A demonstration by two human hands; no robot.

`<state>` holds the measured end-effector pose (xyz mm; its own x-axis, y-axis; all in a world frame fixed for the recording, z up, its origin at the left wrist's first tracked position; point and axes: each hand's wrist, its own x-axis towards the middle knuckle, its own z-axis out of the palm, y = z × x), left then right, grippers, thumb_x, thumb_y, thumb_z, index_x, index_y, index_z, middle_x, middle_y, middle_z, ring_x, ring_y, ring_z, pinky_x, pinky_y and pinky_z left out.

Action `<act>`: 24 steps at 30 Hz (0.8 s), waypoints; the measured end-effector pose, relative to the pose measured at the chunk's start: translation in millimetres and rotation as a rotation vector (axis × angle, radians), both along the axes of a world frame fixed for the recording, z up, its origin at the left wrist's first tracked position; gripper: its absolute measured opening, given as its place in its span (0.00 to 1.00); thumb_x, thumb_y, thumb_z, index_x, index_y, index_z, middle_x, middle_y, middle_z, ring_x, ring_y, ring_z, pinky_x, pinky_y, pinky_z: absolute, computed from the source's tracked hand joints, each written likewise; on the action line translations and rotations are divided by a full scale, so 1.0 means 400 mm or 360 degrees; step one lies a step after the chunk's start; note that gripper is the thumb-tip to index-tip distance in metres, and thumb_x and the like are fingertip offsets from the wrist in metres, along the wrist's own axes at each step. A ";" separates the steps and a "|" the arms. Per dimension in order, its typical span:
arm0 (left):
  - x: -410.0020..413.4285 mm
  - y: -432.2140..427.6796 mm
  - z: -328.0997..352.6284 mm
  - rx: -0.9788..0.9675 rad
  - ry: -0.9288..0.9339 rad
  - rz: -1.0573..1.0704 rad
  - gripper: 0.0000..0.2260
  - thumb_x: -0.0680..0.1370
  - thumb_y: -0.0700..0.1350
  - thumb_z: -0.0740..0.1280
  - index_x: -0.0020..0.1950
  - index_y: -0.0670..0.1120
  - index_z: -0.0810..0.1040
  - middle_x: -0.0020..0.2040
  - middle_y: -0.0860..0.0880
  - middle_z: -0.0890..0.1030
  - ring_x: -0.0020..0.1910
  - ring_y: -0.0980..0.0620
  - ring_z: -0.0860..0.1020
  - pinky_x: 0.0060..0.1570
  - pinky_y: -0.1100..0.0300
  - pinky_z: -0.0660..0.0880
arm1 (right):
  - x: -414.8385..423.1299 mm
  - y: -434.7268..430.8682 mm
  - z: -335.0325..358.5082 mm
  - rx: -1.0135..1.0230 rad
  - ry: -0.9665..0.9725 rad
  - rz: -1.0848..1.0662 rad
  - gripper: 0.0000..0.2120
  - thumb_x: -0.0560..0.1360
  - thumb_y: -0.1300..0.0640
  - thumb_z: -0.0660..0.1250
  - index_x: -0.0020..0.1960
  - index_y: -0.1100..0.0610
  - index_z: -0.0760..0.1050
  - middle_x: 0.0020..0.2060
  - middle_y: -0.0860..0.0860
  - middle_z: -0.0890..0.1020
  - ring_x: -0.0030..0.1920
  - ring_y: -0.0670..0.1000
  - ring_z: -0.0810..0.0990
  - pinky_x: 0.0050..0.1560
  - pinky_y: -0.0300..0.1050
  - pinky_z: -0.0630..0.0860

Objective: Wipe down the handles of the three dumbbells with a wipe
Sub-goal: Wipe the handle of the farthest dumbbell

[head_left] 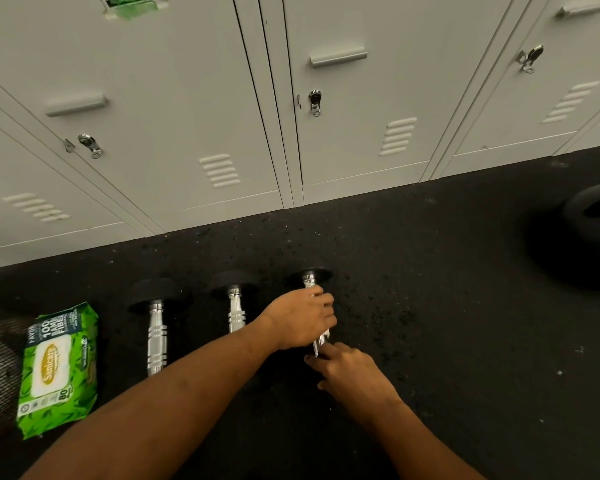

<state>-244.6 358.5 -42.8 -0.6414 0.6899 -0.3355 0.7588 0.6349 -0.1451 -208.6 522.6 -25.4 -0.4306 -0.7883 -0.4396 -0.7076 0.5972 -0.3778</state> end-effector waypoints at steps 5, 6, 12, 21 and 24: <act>-0.031 0.014 -0.003 -0.0265 0.0184 0.0287 0.17 0.83 0.47 0.55 0.68 0.42 0.72 0.67 0.44 0.75 0.73 0.43 0.63 0.71 0.48 0.59 | -0.003 0.004 0.003 0.0029 -0.0007 0.0008 0.27 0.80 0.55 0.62 0.76 0.51 0.58 0.69 0.54 0.66 0.64 0.54 0.68 0.58 0.49 0.73; -0.033 0.018 -0.005 -0.0293 0.0193 0.0346 0.17 0.83 0.47 0.55 0.69 0.42 0.71 0.68 0.43 0.74 0.74 0.43 0.61 0.71 0.48 0.58 | -0.003 0.003 0.003 0.0030 -0.0013 0.0013 0.27 0.80 0.55 0.62 0.76 0.51 0.58 0.70 0.54 0.66 0.64 0.55 0.68 0.58 0.49 0.73; 0.006 0.034 -0.030 -0.0172 0.0067 0.0252 0.14 0.78 0.46 0.65 0.62 0.45 0.76 0.61 0.44 0.79 0.64 0.46 0.74 0.69 0.48 0.65 | -0.012 0.007 0.007 0.0044 -0.0032 0.0037 0.26 0.80 0.56 0.63 0.76 0.52 0.60 0.71 0.54 0.65 0.65 0.55 0.68 0.61 0.51 0.72; 0.044 -0.008 -0.032 0.0333 -0.0377 0.0040 0.16 0.77 0.41 0.65 0.65 0.48 0.76 0.65 0.49 0.77 0.69 0.51 0.70 0.72 0.53 0.63 | -0.005 0.016 0.002 -0.0067 -0.0038 0.0016 0.26 0.79 0.57 0.63 0.75 0.51 0.60 0.70 0.53 0.65 0.68 0.54 0.67 0.64 0.50 0.71; 0.022 0.003 -0.025 0.0165 -0.0302 -0.0044 0.12 0.77 0.43 0.65 0.60 0.49 0.77 0.59 0.51 0.80 0.62 0.50 0.75 0.64 0.52 0.69 | -0.002 0.009 0.002 -0.0043 -0.0059 -0.0005 0.26 0.79 0.57 0.63 0.75 0.52 0.61 0.70 0.54 0.65 0.67 0.55 0.67 0.64 0.50 0.71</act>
